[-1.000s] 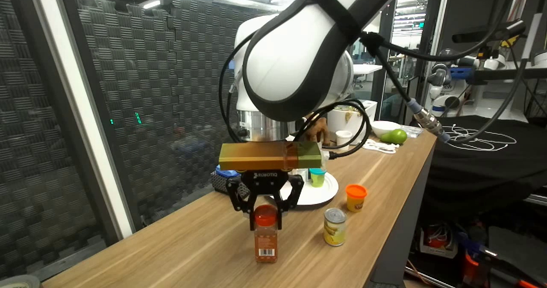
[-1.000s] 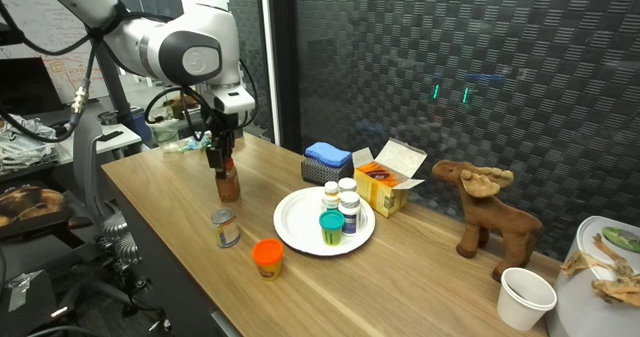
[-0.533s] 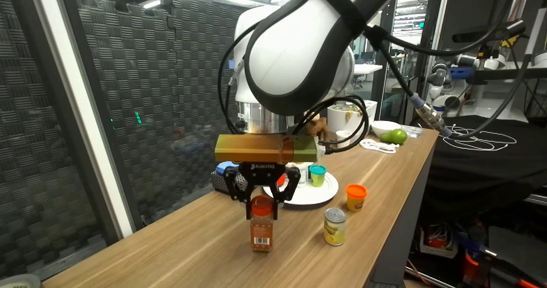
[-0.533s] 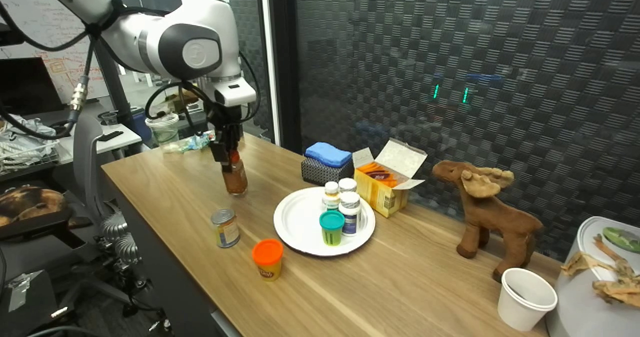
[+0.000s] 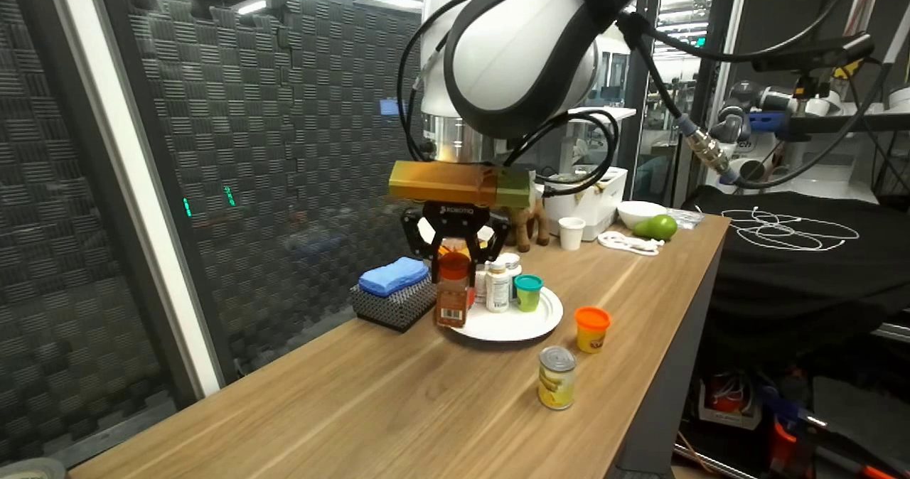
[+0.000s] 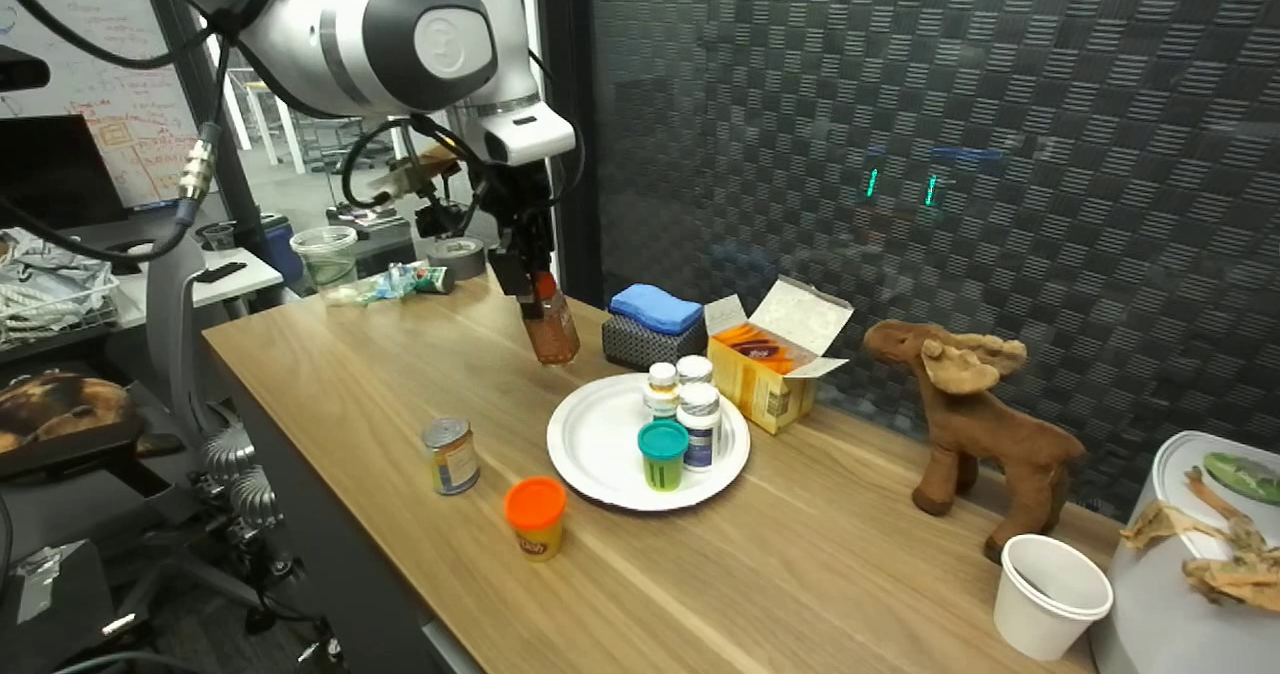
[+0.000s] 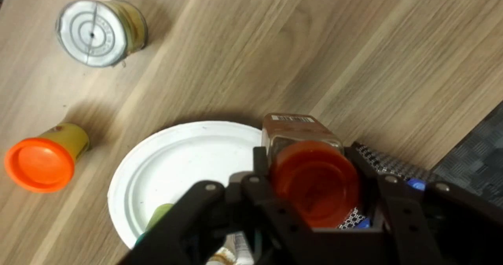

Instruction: Put the orange object and the bottles on the plate

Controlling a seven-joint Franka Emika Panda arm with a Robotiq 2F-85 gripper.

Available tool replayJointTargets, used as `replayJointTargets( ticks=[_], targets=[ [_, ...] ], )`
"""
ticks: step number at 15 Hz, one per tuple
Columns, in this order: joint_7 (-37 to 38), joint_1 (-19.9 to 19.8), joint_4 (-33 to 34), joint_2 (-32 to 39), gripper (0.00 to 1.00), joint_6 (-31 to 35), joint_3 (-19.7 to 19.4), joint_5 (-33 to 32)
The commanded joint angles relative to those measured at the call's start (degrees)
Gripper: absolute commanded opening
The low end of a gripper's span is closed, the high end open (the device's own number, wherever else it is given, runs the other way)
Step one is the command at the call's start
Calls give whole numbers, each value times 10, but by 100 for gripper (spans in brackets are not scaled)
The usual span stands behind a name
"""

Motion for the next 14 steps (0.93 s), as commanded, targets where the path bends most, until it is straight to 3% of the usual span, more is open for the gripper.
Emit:
replayJointTargets(
  ticks=[1,8,14],
  targets=[
    [15,-13,47,32,25,-14,-7,-19],
    [33,-20,108,86,25,-17,-38,-22],
    [5,-41,101,92,25,-28,-36,-4]
  ],
)
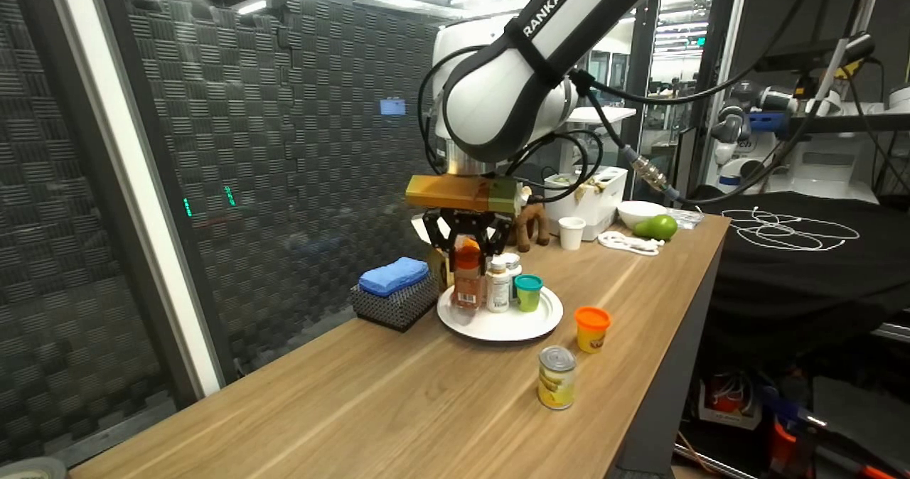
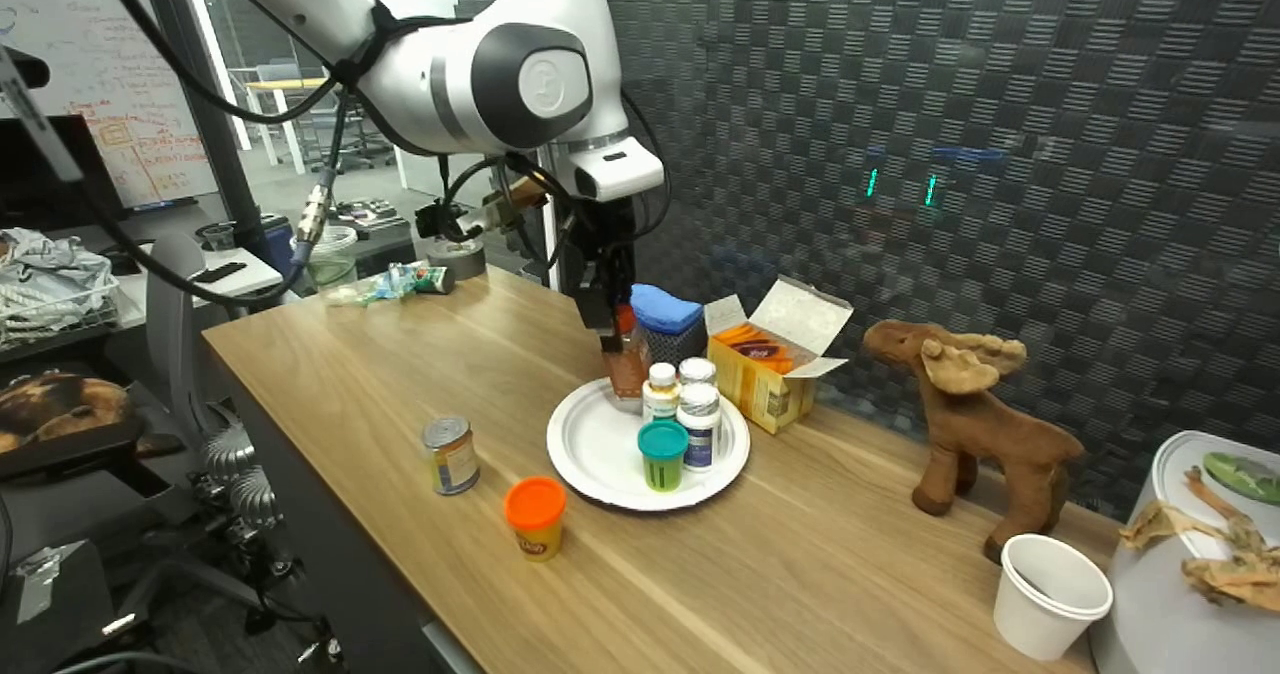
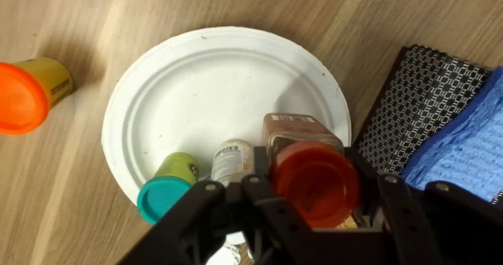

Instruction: Put the orange object and the bottles on the plate

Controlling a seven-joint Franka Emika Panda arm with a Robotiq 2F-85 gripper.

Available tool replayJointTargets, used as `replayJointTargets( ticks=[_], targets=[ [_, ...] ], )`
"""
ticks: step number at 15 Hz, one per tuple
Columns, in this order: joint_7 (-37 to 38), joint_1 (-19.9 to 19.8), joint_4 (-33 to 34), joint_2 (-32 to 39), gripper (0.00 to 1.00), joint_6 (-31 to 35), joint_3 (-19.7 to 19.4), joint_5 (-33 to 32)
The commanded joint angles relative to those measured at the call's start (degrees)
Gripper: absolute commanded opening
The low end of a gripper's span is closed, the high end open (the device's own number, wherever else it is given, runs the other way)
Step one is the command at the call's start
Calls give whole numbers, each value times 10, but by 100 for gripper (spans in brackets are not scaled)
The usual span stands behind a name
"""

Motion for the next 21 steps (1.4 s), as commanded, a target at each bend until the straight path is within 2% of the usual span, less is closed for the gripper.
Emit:
replayJointTargets(
  ticks=[1,11,20,21],
  targets=[
    [-11,-11,11,4,25,-18,4,7],
    [-87,-35,54,49,25,-16,32,63],
    [-121,-39,75,69,25,-39,30,86],
    [-124,-37,76,70,31,-44,28,84]
  ],
)
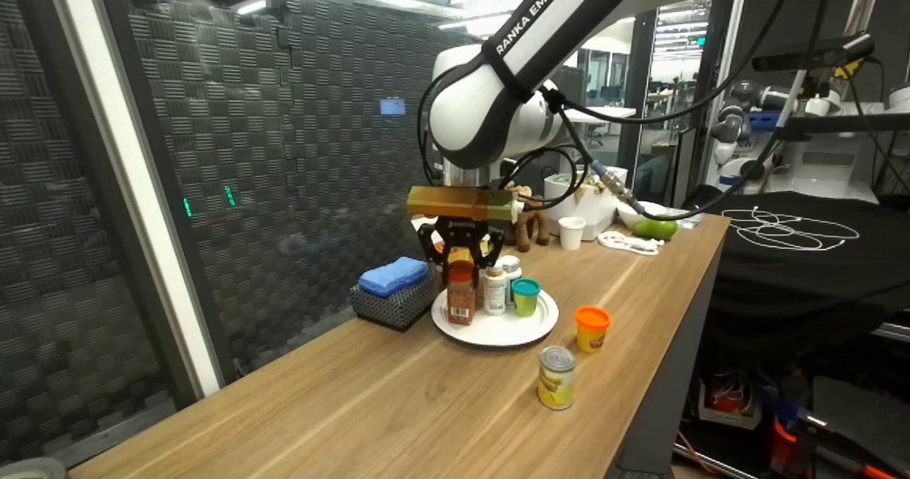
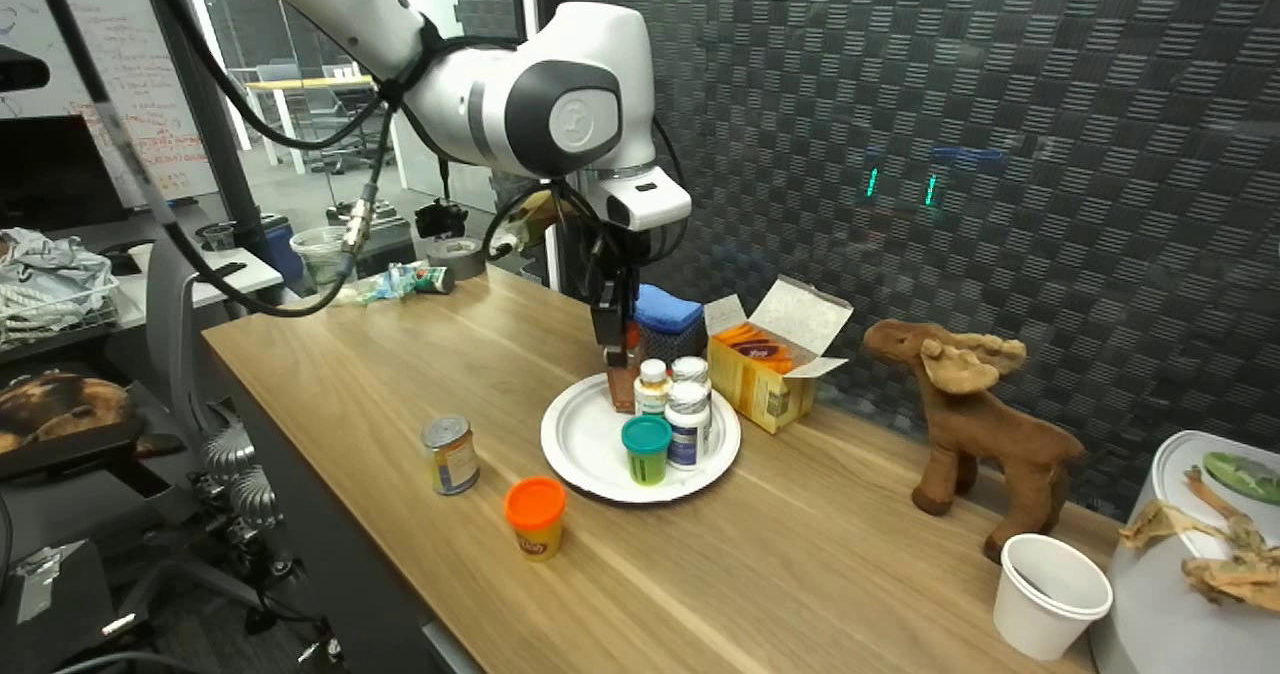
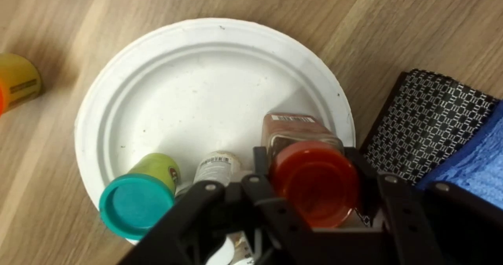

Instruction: Put the orange object and the bottles on the plate

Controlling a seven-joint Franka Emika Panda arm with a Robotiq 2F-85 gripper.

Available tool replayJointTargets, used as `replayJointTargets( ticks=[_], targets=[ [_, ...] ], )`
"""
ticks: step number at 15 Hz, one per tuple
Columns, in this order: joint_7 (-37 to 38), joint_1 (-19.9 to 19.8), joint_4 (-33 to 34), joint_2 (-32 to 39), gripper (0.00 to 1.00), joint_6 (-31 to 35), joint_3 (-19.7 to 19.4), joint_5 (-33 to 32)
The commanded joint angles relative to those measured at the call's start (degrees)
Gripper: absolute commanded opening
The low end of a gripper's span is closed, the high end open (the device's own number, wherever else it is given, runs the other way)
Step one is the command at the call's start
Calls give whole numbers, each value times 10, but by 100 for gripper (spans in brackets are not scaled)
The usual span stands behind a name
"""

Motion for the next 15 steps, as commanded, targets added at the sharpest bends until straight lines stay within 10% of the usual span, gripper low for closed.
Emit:
replayJointTargets(
  ticks=[1,6,15],
  targets=[
    [-19,-1,21,15,75,-23,2,6],
    [7,32,-21,-27,100,-23,-22,-53],
    [23,68,-252,-226,100,14,-18,-228]
  ],
)
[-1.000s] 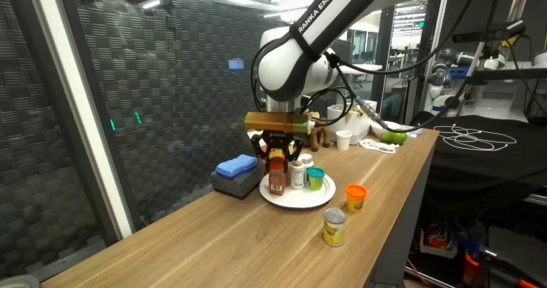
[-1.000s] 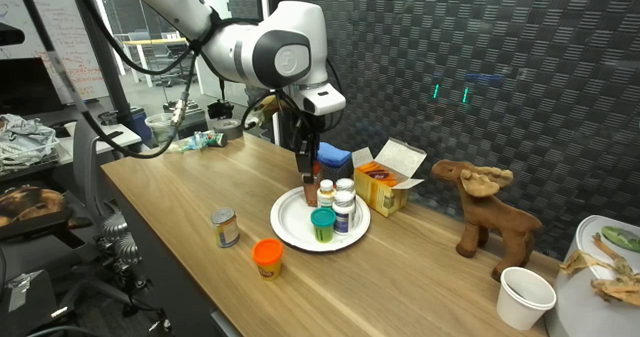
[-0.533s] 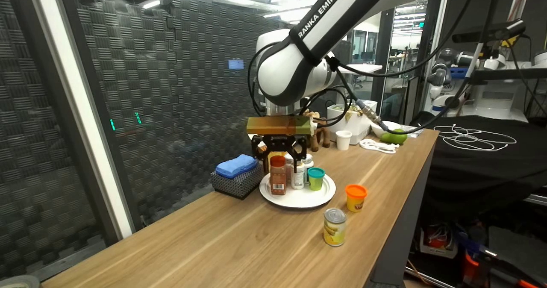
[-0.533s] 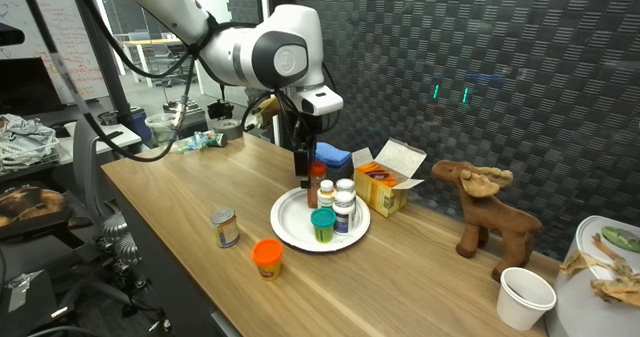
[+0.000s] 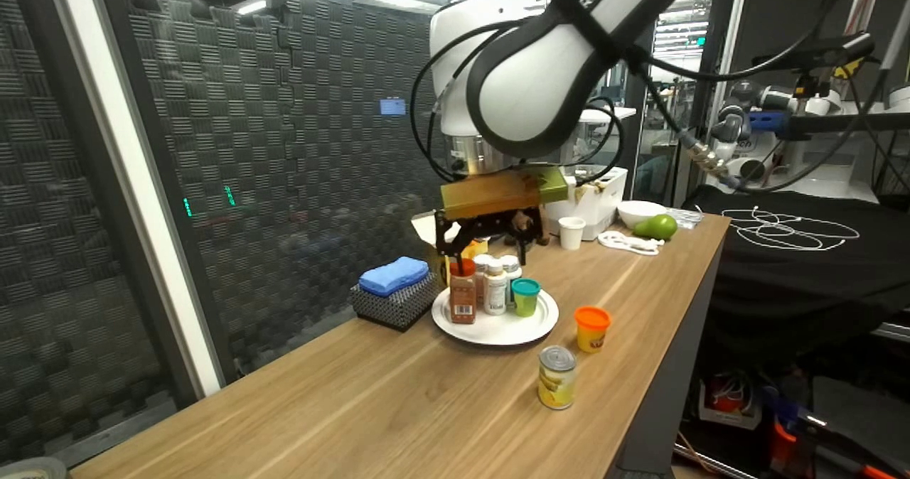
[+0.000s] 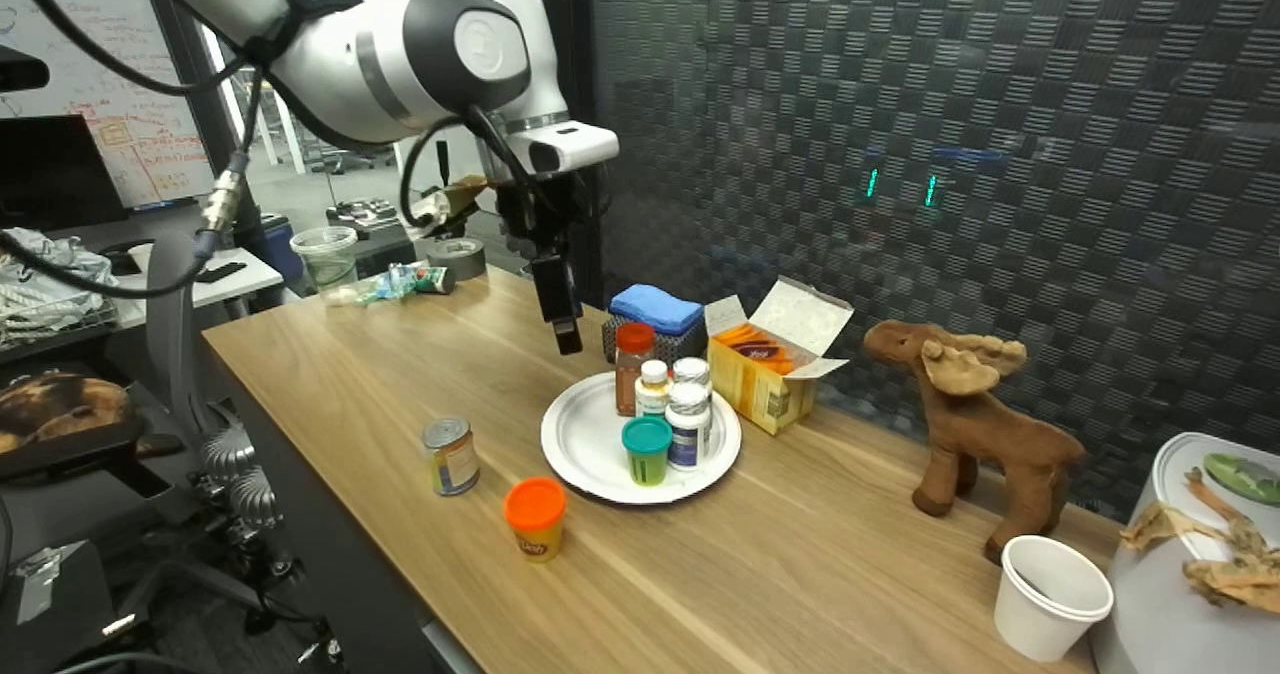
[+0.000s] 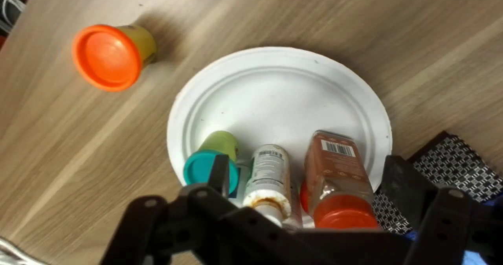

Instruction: Put the orange object and the bottles on the plate

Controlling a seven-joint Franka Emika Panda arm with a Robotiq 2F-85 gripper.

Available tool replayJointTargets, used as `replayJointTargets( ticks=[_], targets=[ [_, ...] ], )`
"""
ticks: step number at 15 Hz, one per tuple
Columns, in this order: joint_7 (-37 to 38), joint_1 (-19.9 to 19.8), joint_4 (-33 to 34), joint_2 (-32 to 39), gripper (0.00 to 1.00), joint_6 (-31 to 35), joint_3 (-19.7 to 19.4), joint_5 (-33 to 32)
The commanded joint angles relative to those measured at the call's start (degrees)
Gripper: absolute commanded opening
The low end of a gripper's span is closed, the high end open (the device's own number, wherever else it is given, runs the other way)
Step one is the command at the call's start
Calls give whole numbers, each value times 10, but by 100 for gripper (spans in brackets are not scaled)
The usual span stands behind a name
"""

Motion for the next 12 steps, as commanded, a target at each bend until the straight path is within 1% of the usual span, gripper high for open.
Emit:
replayJointTargets(
  ticks=[1,3,5,7,9,12],
  targets=[
    [21,4,-136,-111,100,27,6,-77],
    [14,-7,-180,-137,100,29,22,-98],
    [-1,-13,-207,-140,100,44,39,-107],
    [-4,-14,-218,-127,100,74,52,-113],
    [-14,-15,-221,-108,100,105,62,-105],
    [-18,-13,-217,-82,100,128,66,-102]
  ],
)
